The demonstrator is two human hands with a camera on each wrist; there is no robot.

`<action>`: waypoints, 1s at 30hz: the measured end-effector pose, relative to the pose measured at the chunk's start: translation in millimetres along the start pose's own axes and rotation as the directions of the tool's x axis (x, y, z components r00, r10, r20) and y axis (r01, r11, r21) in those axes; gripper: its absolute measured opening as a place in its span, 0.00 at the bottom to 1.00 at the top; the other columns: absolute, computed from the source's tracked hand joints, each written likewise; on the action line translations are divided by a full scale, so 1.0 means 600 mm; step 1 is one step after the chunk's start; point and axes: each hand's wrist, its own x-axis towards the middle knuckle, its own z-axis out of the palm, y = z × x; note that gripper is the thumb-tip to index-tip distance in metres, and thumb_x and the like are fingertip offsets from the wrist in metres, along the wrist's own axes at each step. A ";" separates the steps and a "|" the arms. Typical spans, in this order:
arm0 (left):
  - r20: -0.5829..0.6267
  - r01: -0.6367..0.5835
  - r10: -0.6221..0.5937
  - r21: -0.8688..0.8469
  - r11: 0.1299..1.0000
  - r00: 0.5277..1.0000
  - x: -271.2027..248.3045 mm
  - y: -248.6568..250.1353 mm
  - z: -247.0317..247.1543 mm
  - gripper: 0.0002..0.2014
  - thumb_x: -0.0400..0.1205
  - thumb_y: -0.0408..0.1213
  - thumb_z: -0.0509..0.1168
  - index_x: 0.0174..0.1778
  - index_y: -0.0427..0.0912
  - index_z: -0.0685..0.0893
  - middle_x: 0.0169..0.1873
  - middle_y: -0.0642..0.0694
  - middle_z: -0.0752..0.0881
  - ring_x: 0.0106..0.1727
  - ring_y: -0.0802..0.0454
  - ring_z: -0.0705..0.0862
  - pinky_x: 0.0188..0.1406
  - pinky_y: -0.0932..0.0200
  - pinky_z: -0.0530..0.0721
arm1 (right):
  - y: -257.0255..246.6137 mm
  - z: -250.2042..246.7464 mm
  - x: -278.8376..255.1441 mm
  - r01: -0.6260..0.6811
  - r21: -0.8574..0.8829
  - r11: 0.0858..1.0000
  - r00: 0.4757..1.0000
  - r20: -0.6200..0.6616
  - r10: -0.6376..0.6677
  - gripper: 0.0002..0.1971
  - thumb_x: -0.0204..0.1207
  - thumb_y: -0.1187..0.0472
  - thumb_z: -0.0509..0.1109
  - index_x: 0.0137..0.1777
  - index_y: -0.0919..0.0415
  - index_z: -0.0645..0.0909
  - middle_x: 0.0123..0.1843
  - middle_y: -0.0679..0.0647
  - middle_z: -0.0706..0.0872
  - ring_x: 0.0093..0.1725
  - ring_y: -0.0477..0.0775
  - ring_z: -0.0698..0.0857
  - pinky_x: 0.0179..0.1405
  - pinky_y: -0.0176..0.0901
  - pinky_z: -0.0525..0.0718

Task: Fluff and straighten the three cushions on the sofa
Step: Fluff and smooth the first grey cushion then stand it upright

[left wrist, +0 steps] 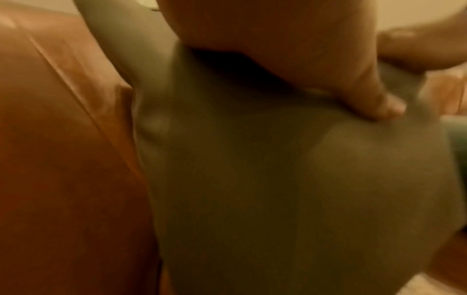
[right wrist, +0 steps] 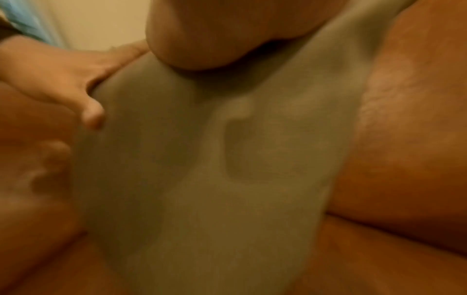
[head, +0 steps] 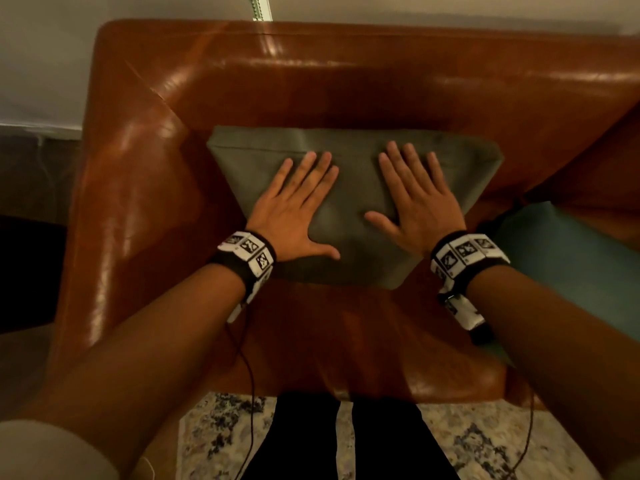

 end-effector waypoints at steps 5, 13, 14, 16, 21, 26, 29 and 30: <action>0.022 0.102 -0.102 0.016 0.995 0.995 -0.013 -0.041 0.001 0.66 0.70 0.89 0.47 0.92 0.42 0.40 0.91 0.43 0.40 0.92 0.40 0.39 0.88 0.40 0.29 | 0.065 -0.007 -0.024 -0.094 -0.019 0.995 0.991 0.094 0.095 0.50 0.83 0.23 0.46 0.93 0.57 0.43 0.94 0.55 0.46 0.93 0.57 0.46 0.91 0.64 0.44; 0.044 0.517 -0.635 -0.625 0.585 0.771 -0.118 -0.025 0.033 0.70 0.71 0.76 0.70 0.90 0.40 0.32 0.90 0.37 0.33 0.91 0.43 0.34 0.90 0.42 0.41 | 0.062 -0.035 -0.024 -0.149 0.058 0.987 0.979 0.147 0.139 0.65 0.67 0.10 0.48 0.93 0.54 0.39 0.94 0.55 0.42 0.93 0.58 0.45 0.90 0.67 0.40; 0.162 0.539 -0.673 -0.741 0.400 0.721 -0.121 -0.015 0.037 0.72 0.68 0.72 0.75 0.90 0.44 0.31 0.91 0.41 0.37 0.92 0.45 0.40 0.91 0.43 0.47 | 0.062 -0.041 -0.017 -0.165 0.069 0.984 0.975 0.163 0.152 0.69 0.61 0.08 0.51 0.93 0.53 0.38 0.94 0.55 0.42 0.93 0.59 0.45 0.89 0.69 0.38; 0.407 0.559 -0.666 -0.829 0.017 0.625 -0.116 0.000 0.041 0.73 0.62 0.70 0.81 0.92 0.53 0.39 0.89 0.51 0.60 0.89 0.48 0.62 0.88 0.44 0.62 | 0.065 -0.050 0.001 -0.202 0.119 0.972 0.952 0.255 0.167 0.74 0.53 0.05 0.55 0.92 0.48 0.35 0.94 0.55 0.45 0.93 0.60 0.45 0.88 0.71 0.36; 0.379 0.578 -0.681 -0.813 0.079 0.627 -0.102 0.022 0.010 0.45 0.69 0.67 0.79 0.79 0.50 0.78 0.70 0.52 0.86 0.73 0.49 0.84 0.73 0.51 0.81 | 0.066 -0.067 -0.004 -0.263 0.262 0.929 0.918 0.365 0.157 0.69 0.56 0.13 0.68 0.92 0.47 0.45 0.89 0.59 0.66 0.86 0.65 0.67 0.88 0.66 0.59; 0.088 0.525 -0.712 -0.740 0.421 0.696 -0.067 0.042 -0.114 0.32 0.80 0.65 0.71 0.75 0.49 0.81 0.67 0.42 0.87 0.70 0.41 0.83 0.63 0.56 0.75 | 0.082 -0.094 -0.047 -0.451 0.550 0.703 0.883 0.392 0.259 0.59 0.63 0.31 0.80 0.90 0.47 0.55 0.86 0.54 0.72 0.83 0.62 0.74 0.82 0.58 0.70; -0.192 0.372 -0.641 -0.678 0.634 0.743 -0.024 0.043 -0.198 0.34 0.80 0.69 0.65 0.77 0.52 0.80 0.69 0.45 0.85 0.72 0.44 0.80 0.71 0.48 0.74 | 0.095 -0.090 -0.070 -0.540 0.619 0.570 0.833 0.489 0.258 0.58 0.62 0.33 0.79 0.90 0.48 0.55 0.86 0.54 0.73 0.82 0.61 0.74 0.75 0.49 0.73; -0.237 0.302 -0.537 -0.616 0.727 0.810 -0.009 0.041 -0.208 0.35 0.79 0.71 0.64 0.78 0.54 0.80 0.73 0.48 0.84 0.74 0.45 0.79 0.74 0.45 0.72 | 0.096 -0.084 -0.075 -0.560 0.615 0.554 0.814 0.533 0.231 0.60 0.61 0.33 0.79 0.91 0.47 0.53 0.87 0.53 0.71 0.83 0.60 0.73 0.76 0.49 0.73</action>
